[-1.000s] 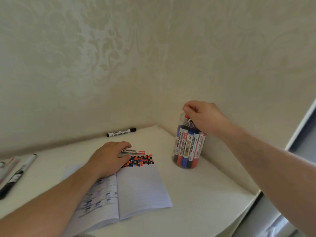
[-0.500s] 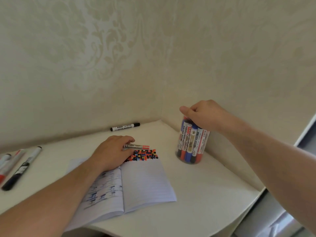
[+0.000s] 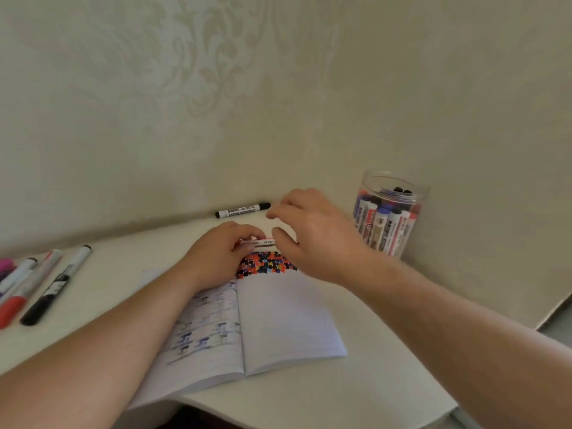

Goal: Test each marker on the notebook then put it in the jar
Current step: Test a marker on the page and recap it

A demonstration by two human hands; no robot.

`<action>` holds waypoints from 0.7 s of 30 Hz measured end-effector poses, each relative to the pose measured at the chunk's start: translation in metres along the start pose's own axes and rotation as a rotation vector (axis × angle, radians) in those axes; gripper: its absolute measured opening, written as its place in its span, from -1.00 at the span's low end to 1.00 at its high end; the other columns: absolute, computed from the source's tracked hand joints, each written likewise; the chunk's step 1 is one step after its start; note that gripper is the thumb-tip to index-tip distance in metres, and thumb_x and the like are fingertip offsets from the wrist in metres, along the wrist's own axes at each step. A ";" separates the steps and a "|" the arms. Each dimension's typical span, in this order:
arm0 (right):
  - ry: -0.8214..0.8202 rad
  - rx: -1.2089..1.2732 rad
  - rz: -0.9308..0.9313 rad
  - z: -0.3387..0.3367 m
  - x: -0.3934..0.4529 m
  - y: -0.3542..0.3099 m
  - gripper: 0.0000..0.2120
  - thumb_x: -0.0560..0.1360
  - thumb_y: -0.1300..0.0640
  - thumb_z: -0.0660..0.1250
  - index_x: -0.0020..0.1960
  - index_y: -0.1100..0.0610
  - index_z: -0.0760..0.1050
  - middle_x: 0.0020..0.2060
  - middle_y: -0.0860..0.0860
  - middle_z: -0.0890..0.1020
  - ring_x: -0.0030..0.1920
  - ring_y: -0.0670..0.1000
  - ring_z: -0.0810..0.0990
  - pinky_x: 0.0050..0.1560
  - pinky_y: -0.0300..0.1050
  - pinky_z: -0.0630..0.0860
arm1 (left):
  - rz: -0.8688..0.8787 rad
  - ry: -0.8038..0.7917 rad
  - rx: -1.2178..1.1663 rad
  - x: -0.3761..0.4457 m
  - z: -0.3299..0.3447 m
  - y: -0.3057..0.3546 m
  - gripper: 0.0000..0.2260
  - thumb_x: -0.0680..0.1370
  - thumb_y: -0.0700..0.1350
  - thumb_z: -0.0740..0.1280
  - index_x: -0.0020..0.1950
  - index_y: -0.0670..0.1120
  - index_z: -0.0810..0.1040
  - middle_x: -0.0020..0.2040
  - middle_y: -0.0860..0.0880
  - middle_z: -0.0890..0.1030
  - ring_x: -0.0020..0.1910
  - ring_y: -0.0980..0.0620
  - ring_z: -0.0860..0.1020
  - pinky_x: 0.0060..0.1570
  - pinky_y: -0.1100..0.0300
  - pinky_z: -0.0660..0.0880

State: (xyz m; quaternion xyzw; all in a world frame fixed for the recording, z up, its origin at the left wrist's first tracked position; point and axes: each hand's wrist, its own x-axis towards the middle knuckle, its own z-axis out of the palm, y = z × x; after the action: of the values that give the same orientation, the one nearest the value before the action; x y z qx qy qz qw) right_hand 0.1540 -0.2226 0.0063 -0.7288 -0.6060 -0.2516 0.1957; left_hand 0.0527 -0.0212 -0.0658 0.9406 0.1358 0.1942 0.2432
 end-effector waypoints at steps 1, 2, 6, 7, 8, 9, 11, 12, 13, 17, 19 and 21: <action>-0.093 -0.017 0.050 0.015 0.002 -0.001 -0.70 0.66 -0.06 0.23 0.27 0.05 0.58 0.13 0.02 0.60 0.18 0.14 0.50 0.12 0.09 0.49 | 0.008 -0.002 -0.032 -0.001 -0.001 0.001 -0.77 0.66 0.01 0.30 0.25 0.29 0.59 0.05 0.17 0.61 0.08 0.14 0.57 0.18 0.02 0.51; -0.180 -0.045 0.099 0.030 0.004 -0.002 -0.66 0.68 -0.14 0.20 0.31 0.03 0.53 0.18 0.01 0.59 0.22 0.14 0.48 0.11 0.08 0.46 | 0.009 -0.002 -0.081 -0.001 -0.001 0.002 -0.79 0.66 0.02 0.32 0.24 0.29 0.60 0.06 0.17 0.66 0.09 0.17 0.60 0.18 0.05 0.53; -0.274 -0.125 0.137 0.075 0.004 0.004 -0.72 0.70 -0.14 0.16 0.31 -0.03 0.44 0.07 -0.02 0.65 0.14 0.16 0.52 -0.06 0.05 0.25 | -0.102 0.107 -0.327 -0.004 -0.005 0.005 -0.87 0.56 0.04 0.49 0.08 0.19 0.65 -0.09 0.21 0.72 -0.06 0.29 0.65 0.01 0.31 0.49; -0.258 -0.108 0.154 0.081 0.003 0.007 -0.77 0.72 -0.10 0.15 0.26 -0.04 0.47 0.03 -0.04 0.65 0.11 0.15 0.53 -0.07 0.04 0.24 | -0.136 0.156 -0.381 -0.005 -0.005 0.003 -0.88 0.53 0.04 0.51 0.05 0.17 0.65 -0.11 0.19 0.73 -0.08 0.25 0.66 -0.01 0.31 0.50; -0.230 -0.082 0.181 0.084 0.003 0.011 -0.80 0.72 -0.06 0.16 0.23 -0.05 0.49 -0.01 -0.05 0.65 0.08 0.14 0.52 -0.07 0.04 0.24 | -0.159 0.200 -0.435 -0.005 -0.006 0.000 -0.88 0.52 0.04 0.53 0.03 0.17 0.67 -0.10 0.16 0.73 -0.08 0.19 0.67 0.00 0.28 0.50; -0.201 -0.059 0.206 0.087 0.004 0.016 -0.82 0.72 -0.03 0.17 0.23 -0.07 0.50 -0.02 -0.06 0.65 0.06 0.14 0.52 -0.06 0.04 0.24 | -0.171 0.227 -0.482 -0.005 -0.007 -0.003 -0.89 0.53 0.03 0.53 0.03 0.17 0.69 -0.09 0.13 0.73 -0.06 0.14 0.67 0.01 0.23 0.51; -0.169 -0.049 0.212 0.090 0.005 0.022 -0.77 0.70 0.05 0.22 0.32 -0.11 0.49 -0.05 -0.06 0.63 0.04 0.14 0.51 -0.05 0.03 0.22 | -0.175 0.220 -0.519 -0.007 -0.008 -0.007 -0.88 0.55 -0.01 0.51 0.05 0.19 0.71 -0.07 0.12 0.73 -0.06 0.15 0.65 0.03 0.20 0.49; -0.177 -0.049 0.187 0.092 0.004 0.023 -0.72 0.69 0.10 0.23 0.36 -0.11 0.48 -0.06 -0.04 0.61 0.03 0.14 0.52 -0.04 0.02 0.20 | -0.169 0.198 -0.512 -0.007 -0.009 -0.008 -0.88 0.56 -0.02 0.50 0.05 0.19 0.71 -0.08 0.12 0.73 -0.06 0.16 0.65 0.04 0.20 0.48; -0.198 -0.033 0.156 0.094 0.003 0.023 -0.69 0.68 0.14 0.24 0.39 -0.09 0.47 -0.06 -0.03 0.58 0.02 0.14 0.53 -0.04 0.01 0.22 | -0.163 0.176 -0.499 -0.007 -0.010 -0.006 -0.89 0.57 -0.02 0.49 0.06 0.18 0.71 -0.08 0.13 0.73 -0.07 0.17 0.65 0.06 0.19 0.49; -0.238 0.145 0.169 0.096 0.003 0.018 -0.68 0.67 0.20 0.20 0.40 0.06 0.46 0.00 0.05 0.52 -0.01 0.16 0.52 -0.04 0.13 0.48 | -0.166 0.153 -0.524 -0.006 -0.011 -0.003 -0.90 0.61 -0.01 0.44 0.10 0.17 0.66 -0.07 0.12 0.75 -0.09 0.16 0.63 0.18 0.03 0.53; -0.235 0.176 0.184 0.096 0.004 0.014 -0.69 0.67 0.17 0.19 0.40 0.08 0.46 0.02 0.06 0.55 0.01 0.15 0.53 -0.01 0.16 0.51 | -0.169 0.164 -0.541 -0.007 -0.010 -0.003 -0.90 0.61 -0.03 0.43 0.10 0.14 0.61 -0.07 0.11 0.75 -0.07 0.10 0.63 0.21 -0.04 0.53; -0.241 0.196 0.208 0.094 0.005 0.011 -0.71 0.70 0.03 0.16 0.38 0.04 0.46 0.03 0.03 0.58 0.01 0.11 0.55 -0.01 0.12 0.51 | -0.182 0.169 -0.536 -0.008 -0.011 -0.001 -0.89 0.61 -0.04 0.44 0.07 0.10 0.54 -0.09 0.12 0.75 -0.05 0.05 0.65 0.17 0.01 0.51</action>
State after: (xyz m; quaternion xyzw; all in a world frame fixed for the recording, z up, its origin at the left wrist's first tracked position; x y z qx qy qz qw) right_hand 0.1779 -0.1655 -0.0660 -0.7898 -0.5680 -0.0807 0.2170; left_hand 0.0409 -0.0186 -0.0597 0.8072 0.1834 0.2781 0.4872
